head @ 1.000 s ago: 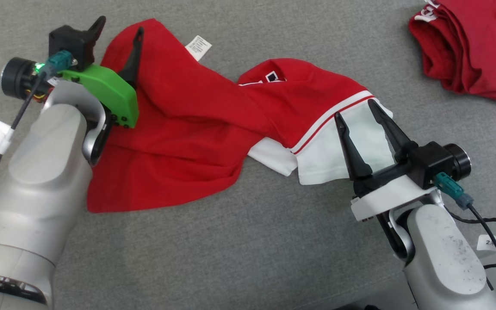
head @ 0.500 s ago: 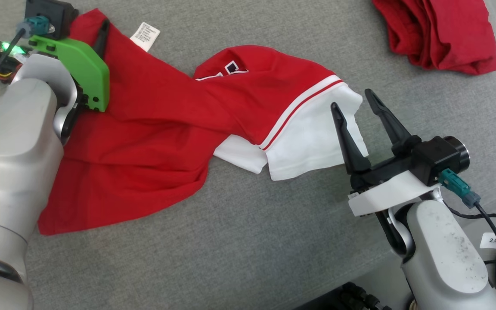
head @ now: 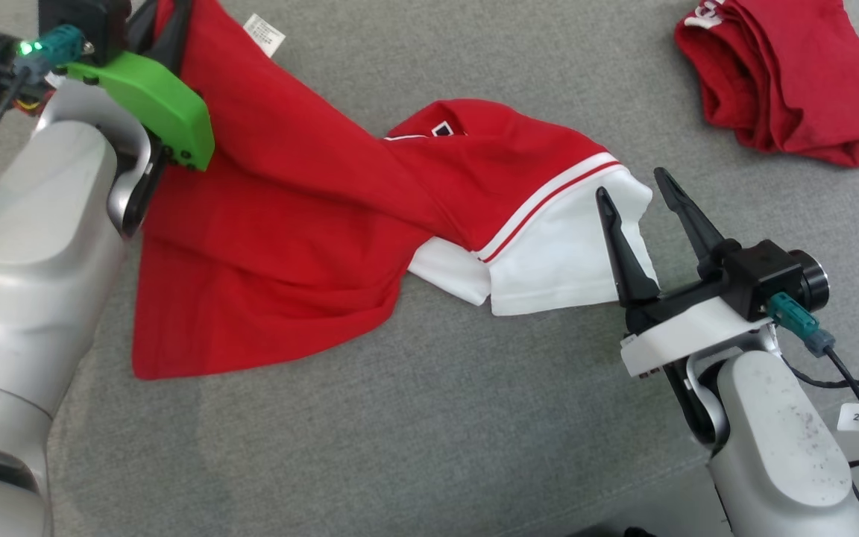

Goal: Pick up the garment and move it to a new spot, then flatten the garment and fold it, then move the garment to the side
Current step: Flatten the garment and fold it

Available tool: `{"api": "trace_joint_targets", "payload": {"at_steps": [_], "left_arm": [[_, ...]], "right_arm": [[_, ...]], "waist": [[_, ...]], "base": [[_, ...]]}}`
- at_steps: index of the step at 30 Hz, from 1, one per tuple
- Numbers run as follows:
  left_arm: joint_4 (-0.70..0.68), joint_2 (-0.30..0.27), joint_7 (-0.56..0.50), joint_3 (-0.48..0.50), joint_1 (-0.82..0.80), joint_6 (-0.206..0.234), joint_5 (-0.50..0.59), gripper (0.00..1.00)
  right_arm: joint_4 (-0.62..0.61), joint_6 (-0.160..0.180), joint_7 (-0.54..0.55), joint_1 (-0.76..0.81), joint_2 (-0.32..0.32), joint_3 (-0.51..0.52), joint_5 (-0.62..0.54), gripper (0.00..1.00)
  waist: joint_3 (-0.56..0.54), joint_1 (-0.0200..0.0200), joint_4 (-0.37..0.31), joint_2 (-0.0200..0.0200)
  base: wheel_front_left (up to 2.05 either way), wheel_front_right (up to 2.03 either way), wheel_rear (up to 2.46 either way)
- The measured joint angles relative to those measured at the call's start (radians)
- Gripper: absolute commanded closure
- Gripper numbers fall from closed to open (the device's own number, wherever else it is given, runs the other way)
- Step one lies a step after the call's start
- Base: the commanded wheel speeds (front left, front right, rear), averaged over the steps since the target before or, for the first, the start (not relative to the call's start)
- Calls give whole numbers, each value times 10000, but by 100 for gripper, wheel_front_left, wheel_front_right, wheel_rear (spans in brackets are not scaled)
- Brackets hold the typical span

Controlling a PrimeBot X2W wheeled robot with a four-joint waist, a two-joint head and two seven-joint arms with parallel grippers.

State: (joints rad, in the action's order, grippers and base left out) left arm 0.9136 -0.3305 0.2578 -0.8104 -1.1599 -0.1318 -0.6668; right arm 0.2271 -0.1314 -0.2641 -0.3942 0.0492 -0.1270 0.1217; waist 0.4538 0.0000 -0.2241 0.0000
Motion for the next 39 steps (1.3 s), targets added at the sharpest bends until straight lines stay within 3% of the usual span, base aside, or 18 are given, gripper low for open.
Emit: {"api": "trace_joint_targets", "payload": {"at_steps": [3,7,13,21,22,23,24,32,39], "left_arm": [[-1185,-113,40,909,131,2,236,100],[-2529,-109,59,2220,1510,77,677,100],[-4011,337,63,3795,3848,75,1436,100],[-4707,1101,63,4654,7239,38,1837,100],[-4694,1185,63,4696,7628,35,1795,61],[-4694,1235,65,4738,7905,35,1747,15],[-4646,1287,63,4800,8237,33,1735,0],[-4238,1852,63,5795,10142,33,1666,0],[-3889,2036,63,6027,10113,33,1831,0]], "right_arm": [[228,0,0,180,-4,157,-65,0],[493,0,0,438,-4,339,-94,0],[811,0,0,843,-6,562,-165,0],[1058,0,0,1370,-2,685,-165,0],[1095,0,0,1439,0,696,-163,0],[1112,0,0,1482,-4,698,-161,0],[1137,0,-2,1542,-2,698,-159,0],[1254,0,0,1825,0,665,-79,0],[1262,0,0,1871,-2,583,-63,0]], "waist": [[-350,0,263,0],[-842,0,658,0],[-1580,0,1278,0],[-2558,0,2034,0],[-2680,0,2116,0],[-2772,0,2177,0],[-2884,0,2251,0],[-3514,0,2631,0],[-3570,0,2677,0]], "base": [[0,0,0],[0,0,0],[0,0,0],[0,0,0],[0,0,0],[0,0,0],[0,0,0],[0,0,0],[0,0,0]]}}
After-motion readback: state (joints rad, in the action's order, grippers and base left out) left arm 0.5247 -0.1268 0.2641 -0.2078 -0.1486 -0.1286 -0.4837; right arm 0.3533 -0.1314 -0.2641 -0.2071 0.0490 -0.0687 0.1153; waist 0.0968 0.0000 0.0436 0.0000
